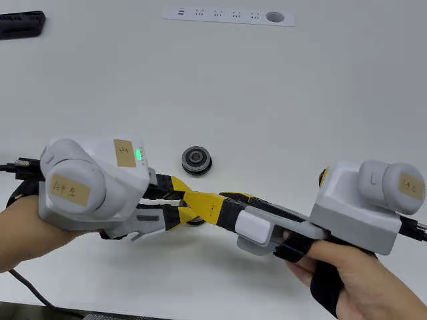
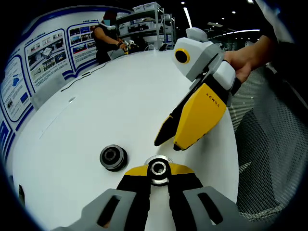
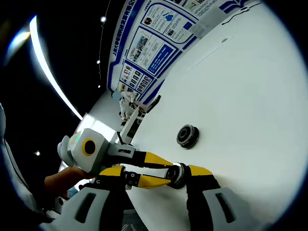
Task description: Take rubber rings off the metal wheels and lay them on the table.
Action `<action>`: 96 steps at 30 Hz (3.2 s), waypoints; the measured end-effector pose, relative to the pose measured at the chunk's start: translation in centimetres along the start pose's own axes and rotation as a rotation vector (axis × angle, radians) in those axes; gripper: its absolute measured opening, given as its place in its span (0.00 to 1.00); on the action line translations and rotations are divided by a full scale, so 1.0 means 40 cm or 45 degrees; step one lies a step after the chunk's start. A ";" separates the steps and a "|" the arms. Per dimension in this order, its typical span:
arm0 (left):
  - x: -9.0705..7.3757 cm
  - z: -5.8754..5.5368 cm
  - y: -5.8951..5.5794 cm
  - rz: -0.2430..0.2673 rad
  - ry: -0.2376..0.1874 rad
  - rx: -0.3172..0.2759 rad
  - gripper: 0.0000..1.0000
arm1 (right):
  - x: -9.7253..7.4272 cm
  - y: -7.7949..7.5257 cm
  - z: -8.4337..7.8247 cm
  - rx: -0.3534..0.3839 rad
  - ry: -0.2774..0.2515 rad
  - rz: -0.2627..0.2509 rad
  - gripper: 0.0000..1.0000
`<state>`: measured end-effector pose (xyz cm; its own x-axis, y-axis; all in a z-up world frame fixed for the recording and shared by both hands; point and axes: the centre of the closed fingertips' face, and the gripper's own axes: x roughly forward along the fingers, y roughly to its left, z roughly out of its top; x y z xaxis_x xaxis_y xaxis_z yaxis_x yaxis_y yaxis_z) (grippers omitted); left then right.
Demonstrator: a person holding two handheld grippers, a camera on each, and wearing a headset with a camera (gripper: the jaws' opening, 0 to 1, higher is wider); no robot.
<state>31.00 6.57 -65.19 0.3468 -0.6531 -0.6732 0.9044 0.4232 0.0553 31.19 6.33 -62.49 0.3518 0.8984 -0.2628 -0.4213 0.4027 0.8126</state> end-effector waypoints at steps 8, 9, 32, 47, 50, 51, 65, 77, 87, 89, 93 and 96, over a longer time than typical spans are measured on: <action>0.000 0.000 -0.001 -0.001 -0.005 0.000 0.13 | 0.014 -0.010 -0.021 0.046 0.039 -0.026 0.53; 0.000 0.000 0.000 -0.001 -0.007 -0.001 0.13 | 0.016 -0.009 -0.022 0.044 0.043 -0.022 0.53; 0.000 0.000 0.000 0.001 -0.009 -0.006 0.13 | 0.017 -0.015 -0.036 0.085 0.070 -0.039 0.50; -0.001 -0.001 0.000 0.011 -0.002 -0.008 0.13 | 0.014 -0.008 -0.047 0.100 0.098 -0.064 0.50; -0.001 -0.001 0.000 0.011 -0.004 -0.011 0.13 | 0.013 -0.008 -0.050 0.104 0.102 -0.067 0.48; -0.001 -0.001 0.000 0.011 -0.003 -0.010 0.13 | 0.014 -0.011 -0.050 0.104 0.105 -0.076 0.48; -0.001 -0.001 0.000 0.014 -0.002 -0.018 0.12 | 0.020 -0.012 -0.054 0.019 0.131 -0.135 0.48; -0.001 0.001 -0.001 0.022 0.001 -0.022 0.12 | 0.032 0.000 -0.045 -0.016 0.131 -0.131 0.55; 0.001 0.001 0.002 0.019 -0.003 -0.026 0.13 | 0.025 0.003 -0.042 0.016 0.118 -0.113 0.55; 0.001 0.001 0.002 0.017 -0.002 -0.024 0.13 | 0.023 0.003 -0.042 0.017 0.117 -0.112 0.55; 0.001 0.001 0.001 0.017 -0.001 -0.024 0.13 | 0.020 0.004 -0.040 0.026 0.112 -0.110 0.54; 0.002 0.001 0.001 0.017 -0.002 -0.025 0.13 | 0.019 0.003 -0.041 0.026 0.111 -0.110 0.54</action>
<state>31.08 6.51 -65.20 0.3591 -0.6484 -0.6713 0.8947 0.4438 0.0500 30.04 7.34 -63.44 0.3115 0.8726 -0.3763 -0.3752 0.4768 0.7949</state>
